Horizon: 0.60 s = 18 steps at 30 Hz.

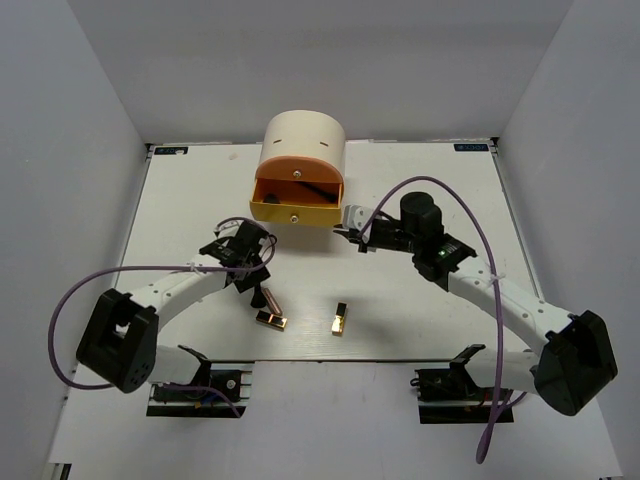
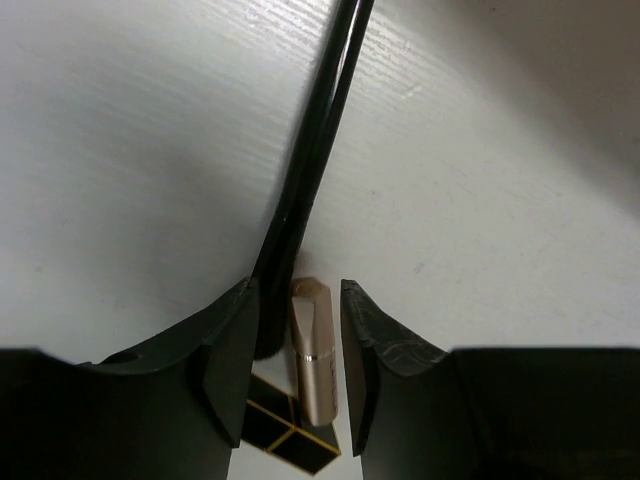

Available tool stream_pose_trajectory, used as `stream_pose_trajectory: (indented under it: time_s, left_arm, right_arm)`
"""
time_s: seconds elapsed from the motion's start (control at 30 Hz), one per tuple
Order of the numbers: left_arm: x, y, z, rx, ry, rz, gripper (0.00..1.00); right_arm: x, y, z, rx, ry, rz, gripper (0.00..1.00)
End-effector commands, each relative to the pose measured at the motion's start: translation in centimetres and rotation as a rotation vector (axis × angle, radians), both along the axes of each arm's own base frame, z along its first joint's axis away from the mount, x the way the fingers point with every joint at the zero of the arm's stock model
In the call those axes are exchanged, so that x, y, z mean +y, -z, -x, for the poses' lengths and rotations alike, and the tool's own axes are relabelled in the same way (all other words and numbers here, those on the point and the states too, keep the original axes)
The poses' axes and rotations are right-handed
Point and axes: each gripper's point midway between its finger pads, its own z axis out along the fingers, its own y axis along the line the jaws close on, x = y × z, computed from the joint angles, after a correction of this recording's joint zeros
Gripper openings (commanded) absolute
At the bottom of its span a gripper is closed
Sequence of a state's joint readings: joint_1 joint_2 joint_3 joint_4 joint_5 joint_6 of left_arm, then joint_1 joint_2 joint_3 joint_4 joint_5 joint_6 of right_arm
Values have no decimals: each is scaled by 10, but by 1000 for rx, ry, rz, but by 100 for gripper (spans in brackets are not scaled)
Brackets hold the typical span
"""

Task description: Organize the makeup

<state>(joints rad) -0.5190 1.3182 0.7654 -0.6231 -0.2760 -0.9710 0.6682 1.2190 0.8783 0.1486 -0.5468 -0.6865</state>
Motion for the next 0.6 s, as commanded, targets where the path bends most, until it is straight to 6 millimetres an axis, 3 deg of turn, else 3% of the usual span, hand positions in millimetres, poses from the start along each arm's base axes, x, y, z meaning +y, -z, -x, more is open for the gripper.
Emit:
stream_pose_trajectory:
  time_s: [0.0, 0.23, 0.57]
  left_arm:
    - [-6, -10, -28, -85, 25, -10, 49]
    - [-4, 11, -40, -35, 43, -79, 49]
    - [17, 31, -43, 20, 35, -163, 45]
  right_arm:
    - [-11, -15, 0, -20, 34, -52, 17]
    - [-24, -17, -3, -19, 67, -64, 17]
    - [-29, -19, -9, -7, 84, -78, 17]
